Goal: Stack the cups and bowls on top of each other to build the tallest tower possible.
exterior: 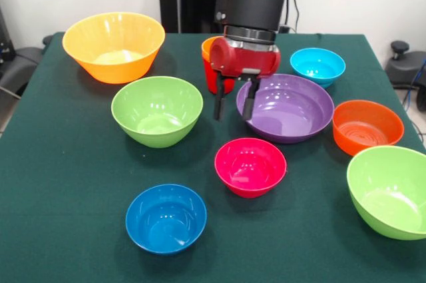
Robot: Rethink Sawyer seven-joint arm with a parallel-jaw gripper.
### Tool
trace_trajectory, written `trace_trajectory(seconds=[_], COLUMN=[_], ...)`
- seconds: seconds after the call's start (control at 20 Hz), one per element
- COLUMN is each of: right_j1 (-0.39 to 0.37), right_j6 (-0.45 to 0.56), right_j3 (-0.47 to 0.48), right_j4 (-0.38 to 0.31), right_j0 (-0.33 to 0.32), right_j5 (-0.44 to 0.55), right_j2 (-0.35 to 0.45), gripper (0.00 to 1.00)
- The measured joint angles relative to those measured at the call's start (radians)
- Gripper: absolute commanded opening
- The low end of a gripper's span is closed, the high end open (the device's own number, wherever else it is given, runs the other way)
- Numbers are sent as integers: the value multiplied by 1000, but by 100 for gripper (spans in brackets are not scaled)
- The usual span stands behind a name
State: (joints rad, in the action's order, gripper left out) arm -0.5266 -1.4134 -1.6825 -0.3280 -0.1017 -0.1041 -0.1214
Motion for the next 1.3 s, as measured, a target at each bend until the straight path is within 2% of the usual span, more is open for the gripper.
trace_trajectory(seconds=[0.4,0.8,1.3], right_j1=[38,85,133], right_j6=[-1,-7,-7], right_j3=[7,7,7], right_j4=[35,151,264], right_j0=[9,94,177], right_j5=[-67,-158,-265], right_j2=[-45,-116,-149], gripper=[100,100,100])
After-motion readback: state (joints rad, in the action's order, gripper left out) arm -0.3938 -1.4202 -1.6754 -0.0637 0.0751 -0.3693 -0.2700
